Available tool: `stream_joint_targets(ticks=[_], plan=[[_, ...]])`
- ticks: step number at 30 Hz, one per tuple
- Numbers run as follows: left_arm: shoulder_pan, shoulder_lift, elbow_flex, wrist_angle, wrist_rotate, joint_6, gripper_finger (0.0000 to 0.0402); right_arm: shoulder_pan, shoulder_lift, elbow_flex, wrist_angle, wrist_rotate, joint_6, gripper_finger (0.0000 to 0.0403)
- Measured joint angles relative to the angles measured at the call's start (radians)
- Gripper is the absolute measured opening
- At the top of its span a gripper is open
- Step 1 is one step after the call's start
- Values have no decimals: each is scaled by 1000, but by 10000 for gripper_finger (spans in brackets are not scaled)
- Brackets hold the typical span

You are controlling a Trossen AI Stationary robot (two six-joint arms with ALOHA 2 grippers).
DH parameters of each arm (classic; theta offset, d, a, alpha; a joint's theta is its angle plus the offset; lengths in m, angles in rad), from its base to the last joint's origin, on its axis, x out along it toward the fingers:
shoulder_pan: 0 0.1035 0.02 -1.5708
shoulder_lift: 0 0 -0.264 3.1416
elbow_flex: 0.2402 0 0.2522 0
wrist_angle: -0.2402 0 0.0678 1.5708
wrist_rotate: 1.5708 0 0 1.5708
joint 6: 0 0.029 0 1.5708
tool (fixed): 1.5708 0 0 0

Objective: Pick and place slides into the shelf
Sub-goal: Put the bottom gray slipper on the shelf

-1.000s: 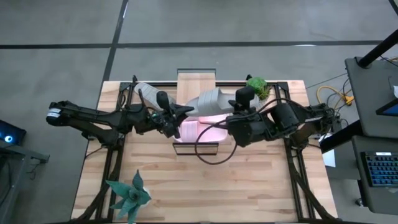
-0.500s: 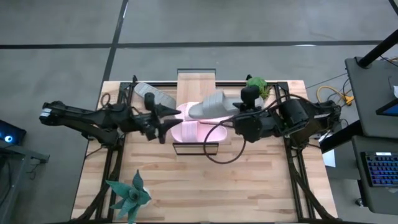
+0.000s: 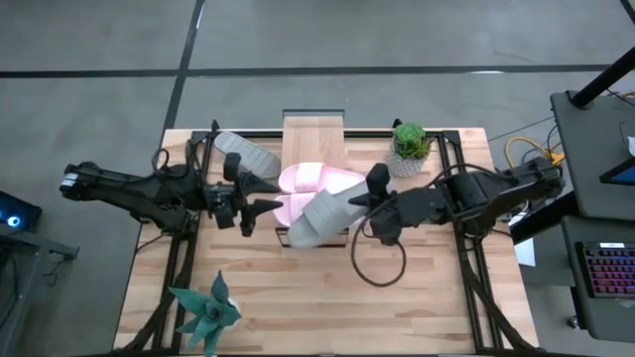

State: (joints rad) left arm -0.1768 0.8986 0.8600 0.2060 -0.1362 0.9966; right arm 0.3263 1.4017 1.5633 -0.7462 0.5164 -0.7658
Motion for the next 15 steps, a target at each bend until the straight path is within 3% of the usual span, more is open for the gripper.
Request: stream_joint_targets(ticks=[6, 15], plan=[[-2, 52, 13, -5, 28, 3, 148, -37, -73, -174, 183, -17, -91, 45], [-2, 177, 78, -7, -10, 5, 148, -83, -77, -239, 215, -49, -92, 45]])
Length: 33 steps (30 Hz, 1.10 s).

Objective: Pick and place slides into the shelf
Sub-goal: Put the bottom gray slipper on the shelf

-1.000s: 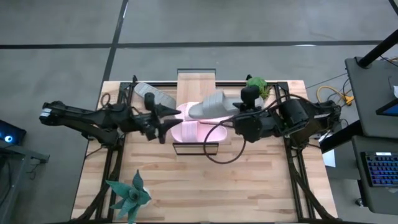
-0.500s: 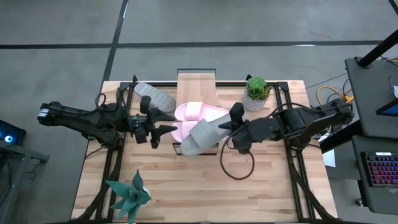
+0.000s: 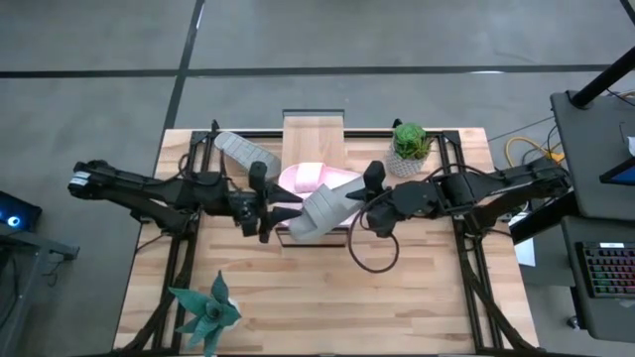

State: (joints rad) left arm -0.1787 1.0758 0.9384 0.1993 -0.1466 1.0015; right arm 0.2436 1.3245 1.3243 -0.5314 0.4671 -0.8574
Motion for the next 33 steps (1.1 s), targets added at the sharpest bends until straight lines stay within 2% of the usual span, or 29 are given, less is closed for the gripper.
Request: stream_joint_targets(ticks=[6, 12, 18, 22, 28, 33], plan=[[0, 66, 54, -42, -41, -1, 148, -7, 14, 10, -12, 2, -9, 45], [0, 94, 73, -92, -150, -2, 148, -19, -18, 10, -33, 7, -15, 45], [0, 76, 73, -123, -159, -2, 148, -31, -35, 11, -90, 71, 23, 45], [0, 71, 73, -113, -158, -2, 148, -36, -34, 6, -96, 76, 27, 45], [0, 111, 93, -105, -155, -2, 148, -35, -33, 4, -52, 3, 19, 45], [1, 144, 121, -84, -178, 0, 148, -35, -33, 3, -49, -4, 15, 45]])
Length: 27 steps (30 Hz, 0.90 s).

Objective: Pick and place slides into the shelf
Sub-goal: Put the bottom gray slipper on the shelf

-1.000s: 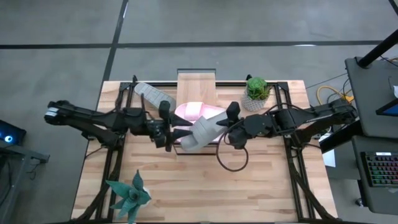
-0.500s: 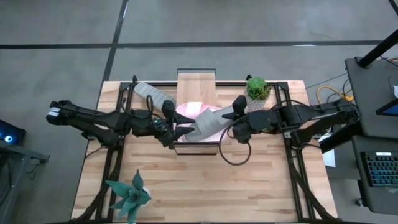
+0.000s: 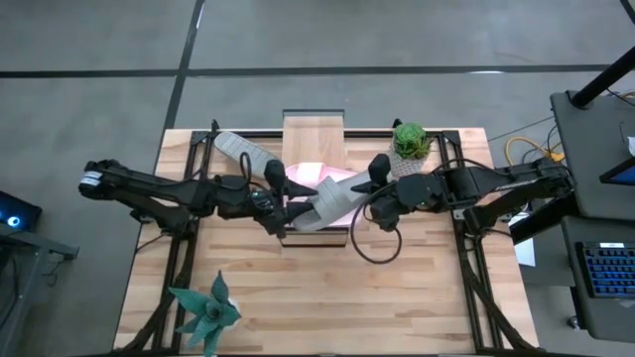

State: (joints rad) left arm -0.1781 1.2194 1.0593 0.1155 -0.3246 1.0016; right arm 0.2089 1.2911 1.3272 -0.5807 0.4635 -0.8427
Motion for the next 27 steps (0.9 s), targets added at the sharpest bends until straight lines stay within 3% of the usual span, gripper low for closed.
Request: stream_joint_targets(ticks=[5, 12, 16, 19, 23, 27], plan=[[1, 11, 9, 46, -33, 44, 130, 0, 0, -1, -1, 0, 5, 45], [0, 20, 13, 59, -26, 63, 16, -2, 0, -1, 17, -47, 4, 45], [0, 22, 14, 69, -38, 102, 5, -2, 0, -1, 15, -49, 5, 45], [0, 18, 14, 87, -114, 111, 3, -1, 0, -1, 29, -5, 42, 47], [2, 8, 15, 90, -242, 115, 1, 0, 2, 7, 53, 133, 103, 108], [2, -5, 15, 77, -304, 114, 1, 0, 0, 16, 44, 160, 109, 173]])
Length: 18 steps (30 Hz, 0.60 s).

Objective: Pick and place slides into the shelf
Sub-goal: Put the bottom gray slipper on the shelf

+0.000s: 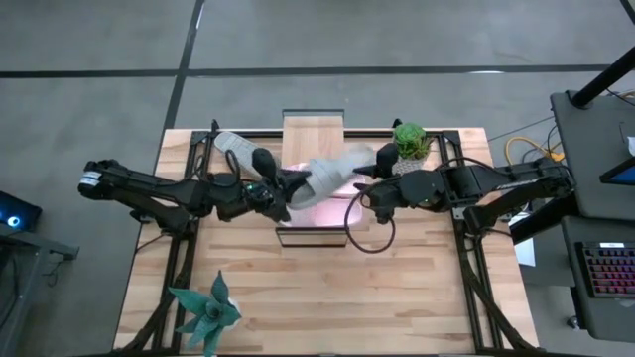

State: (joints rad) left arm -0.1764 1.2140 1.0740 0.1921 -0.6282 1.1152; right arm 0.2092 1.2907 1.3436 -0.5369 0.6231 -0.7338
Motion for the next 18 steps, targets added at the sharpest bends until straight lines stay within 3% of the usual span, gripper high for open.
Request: stream_joint_targets(ticks=[4, 10, 18], plan=[[3, -5, 0, 6, -68, -1, 1, 2, 0, 5, -1, 2, 0, 212], [1, -5, 12, 10, -174, -10, 0, 2, 6, 5, 5, -7, -31, 228], [14, 11, 12, 15, -168, -61, 0, 9, 74, 5, 203, -59, -213, 230]])
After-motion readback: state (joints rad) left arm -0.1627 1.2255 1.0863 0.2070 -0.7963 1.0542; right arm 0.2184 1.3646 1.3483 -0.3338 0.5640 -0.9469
